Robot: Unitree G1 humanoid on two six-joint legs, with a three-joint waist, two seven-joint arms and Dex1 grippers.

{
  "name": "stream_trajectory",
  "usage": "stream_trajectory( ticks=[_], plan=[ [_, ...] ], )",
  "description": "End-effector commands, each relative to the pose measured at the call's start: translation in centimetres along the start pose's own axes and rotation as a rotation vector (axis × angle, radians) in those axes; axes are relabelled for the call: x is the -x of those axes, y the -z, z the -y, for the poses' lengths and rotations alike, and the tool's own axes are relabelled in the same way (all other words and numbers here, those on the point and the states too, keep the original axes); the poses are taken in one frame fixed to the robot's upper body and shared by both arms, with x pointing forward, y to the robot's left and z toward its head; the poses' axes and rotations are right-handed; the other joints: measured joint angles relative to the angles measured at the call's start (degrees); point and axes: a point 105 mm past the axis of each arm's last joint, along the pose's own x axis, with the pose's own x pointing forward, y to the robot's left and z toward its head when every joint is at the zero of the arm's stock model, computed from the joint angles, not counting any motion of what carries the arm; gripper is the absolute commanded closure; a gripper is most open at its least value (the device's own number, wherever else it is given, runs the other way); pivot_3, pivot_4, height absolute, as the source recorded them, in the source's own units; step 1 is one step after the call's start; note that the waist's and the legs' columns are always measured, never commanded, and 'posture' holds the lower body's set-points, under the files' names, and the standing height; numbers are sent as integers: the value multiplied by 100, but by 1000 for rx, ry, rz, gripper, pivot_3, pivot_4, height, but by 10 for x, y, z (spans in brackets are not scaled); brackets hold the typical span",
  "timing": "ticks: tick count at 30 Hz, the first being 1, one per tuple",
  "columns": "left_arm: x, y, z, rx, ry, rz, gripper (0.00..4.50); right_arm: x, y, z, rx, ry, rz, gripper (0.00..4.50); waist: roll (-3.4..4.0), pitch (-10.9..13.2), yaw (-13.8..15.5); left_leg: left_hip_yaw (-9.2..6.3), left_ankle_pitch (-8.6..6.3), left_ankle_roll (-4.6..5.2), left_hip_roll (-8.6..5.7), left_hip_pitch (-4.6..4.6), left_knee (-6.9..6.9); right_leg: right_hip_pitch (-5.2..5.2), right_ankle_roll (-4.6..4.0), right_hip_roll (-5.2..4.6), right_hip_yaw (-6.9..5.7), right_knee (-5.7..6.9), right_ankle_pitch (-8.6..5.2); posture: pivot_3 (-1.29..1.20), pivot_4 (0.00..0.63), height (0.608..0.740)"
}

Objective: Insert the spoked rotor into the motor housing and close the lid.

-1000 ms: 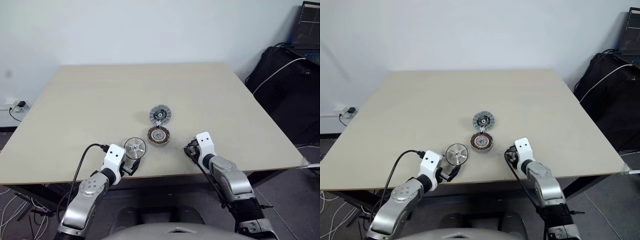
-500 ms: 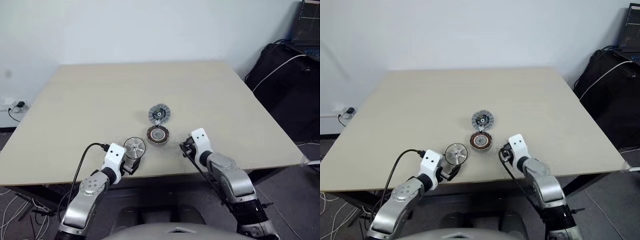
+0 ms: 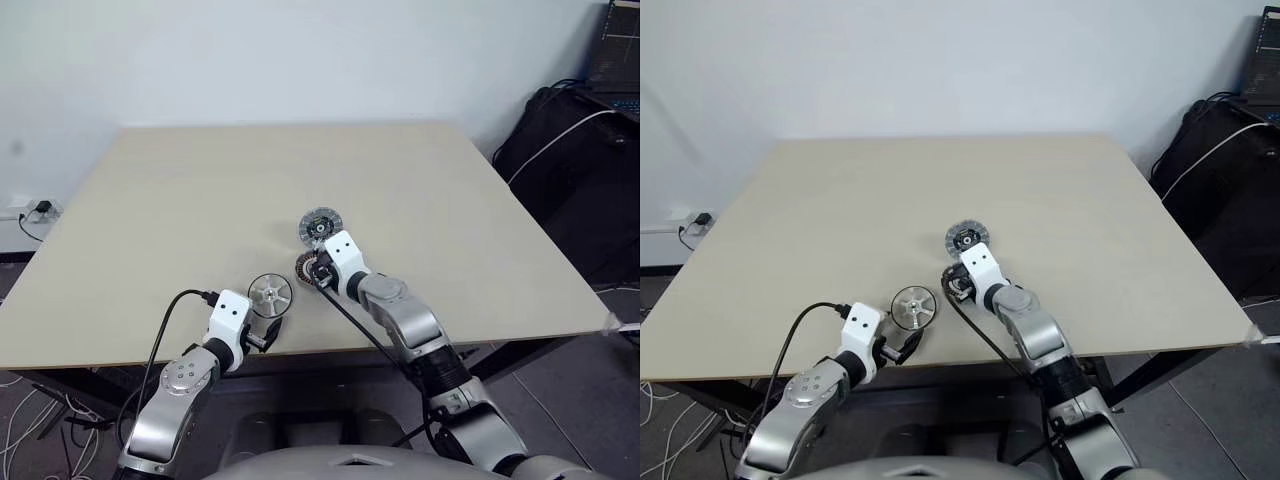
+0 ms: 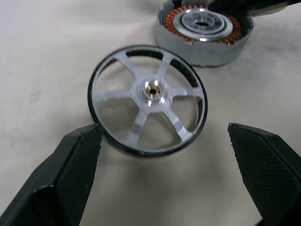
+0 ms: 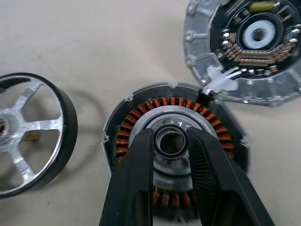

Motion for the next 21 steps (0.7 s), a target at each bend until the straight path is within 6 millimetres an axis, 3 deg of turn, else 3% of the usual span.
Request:
stream_trajectory(
  ticks=[1,18,19,21],
  plan=[
    [3,-20,1,-17,-3,81,0,-7,-15,2,38,6,49,3750,0,0,-9,0,0,-1,0,0,0,0,1,0,1,0,0,0,0,740],
    [4,-21,1,-14,-2,84,0,-15,-2,2,29,-17,5,3750,1,0,-61,7,7,-11,3,7,0,-5,0,2,10,18,0,0,0,740],
    [4,-21,1,-14,-1,84,0,-15,-3,0,27,-27,6,3034,1,-1,-61,7,6,-11,3,8,0,-5,0,2,10,19,0,0,0,740],
    [3,-21,1,-16,-1,84,0,-15,-3,-3,28,-42,9,2533,0,-2,-66,7,5,-9,3,11,0,-4,0,2,11,21,0,0,0,740]
  ],
)
